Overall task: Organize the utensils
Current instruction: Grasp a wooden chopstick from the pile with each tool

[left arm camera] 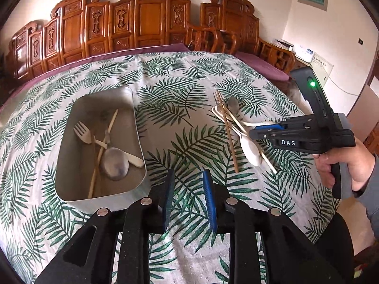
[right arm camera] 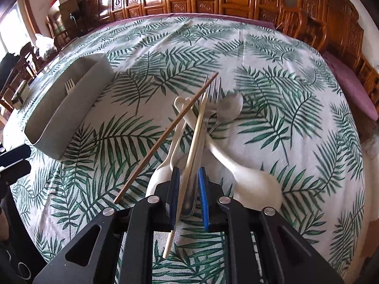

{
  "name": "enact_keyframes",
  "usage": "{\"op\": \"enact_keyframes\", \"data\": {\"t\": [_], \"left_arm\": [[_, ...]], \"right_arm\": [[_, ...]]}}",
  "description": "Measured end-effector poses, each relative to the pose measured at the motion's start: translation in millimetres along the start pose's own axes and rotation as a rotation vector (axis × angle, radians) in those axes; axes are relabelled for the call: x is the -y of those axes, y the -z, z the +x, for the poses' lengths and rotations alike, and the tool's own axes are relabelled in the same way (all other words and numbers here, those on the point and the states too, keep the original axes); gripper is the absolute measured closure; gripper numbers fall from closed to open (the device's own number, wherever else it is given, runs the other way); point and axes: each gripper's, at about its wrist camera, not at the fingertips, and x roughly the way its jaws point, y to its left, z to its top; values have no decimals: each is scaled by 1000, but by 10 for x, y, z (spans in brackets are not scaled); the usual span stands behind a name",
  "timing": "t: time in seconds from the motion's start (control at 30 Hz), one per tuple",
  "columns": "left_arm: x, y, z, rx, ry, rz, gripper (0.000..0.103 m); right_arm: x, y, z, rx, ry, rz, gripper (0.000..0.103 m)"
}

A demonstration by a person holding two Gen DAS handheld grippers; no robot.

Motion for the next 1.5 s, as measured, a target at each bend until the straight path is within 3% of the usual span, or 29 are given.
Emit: {"op": "enact_keyframes", "data": {"t": [0.17, 0.27, 0.77, 1.23, 1.37, 1.5], "left_arm": [[31, 12, 13, -5, 3, 4, 80], [59, 23, 18, -7, 2, 12, 80], [282, -32, 195, -36, 18, 49, 80], [613, -304, 574, -63, 14, 115, 80], [701, -447, 772, -70, 8, 135, 72], [751, -540, 948, -86, -10, 155, 71]], "right_arm": [[36, 8, 86, -39, 12, 35, 87], [21, 36, 71, -27, 30, 25, 97], [100, 323, -390, 46, 8, 68, 97], [268, 416, -512, 80, -7, 110, 97], [290, 420, -527, 84, -7, 113, 97], [325, 418, -542, 86, -6, 114, 97]]}}
